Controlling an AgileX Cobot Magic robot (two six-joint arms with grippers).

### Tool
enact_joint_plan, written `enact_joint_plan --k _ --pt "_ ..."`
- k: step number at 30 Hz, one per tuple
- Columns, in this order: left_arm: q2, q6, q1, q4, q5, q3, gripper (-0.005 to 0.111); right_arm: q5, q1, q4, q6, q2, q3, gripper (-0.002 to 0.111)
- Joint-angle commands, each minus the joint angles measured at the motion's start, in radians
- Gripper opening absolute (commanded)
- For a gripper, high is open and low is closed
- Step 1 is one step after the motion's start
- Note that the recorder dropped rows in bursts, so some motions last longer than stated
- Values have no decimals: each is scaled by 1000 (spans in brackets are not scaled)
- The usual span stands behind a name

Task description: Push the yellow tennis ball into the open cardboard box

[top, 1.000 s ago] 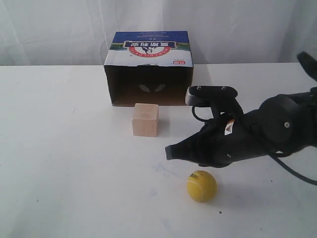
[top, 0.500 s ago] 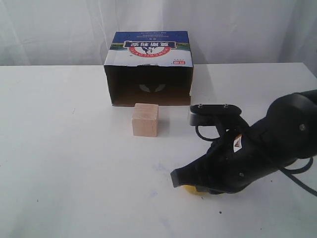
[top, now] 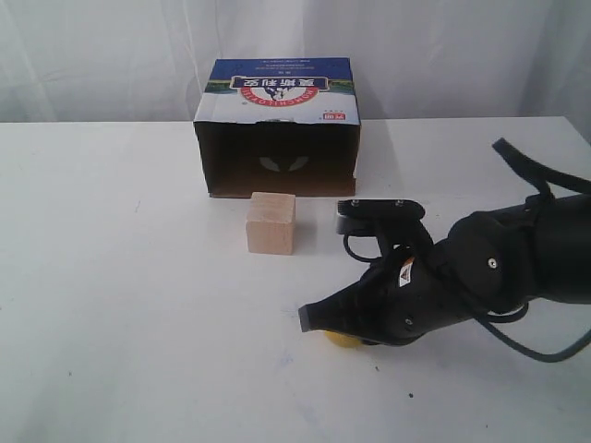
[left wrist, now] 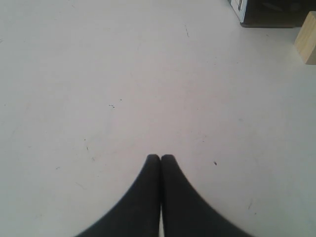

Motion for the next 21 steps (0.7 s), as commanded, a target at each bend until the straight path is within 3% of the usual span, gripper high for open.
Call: enact_joint_plan --k 1,21 --pt "-5 1 -5 -11 0 2 0 -48 -1 -8 5 10 2 0" --pt "-5 1 -5 -11 0 2 0 -152 -73 -8 -3 10 2 0"
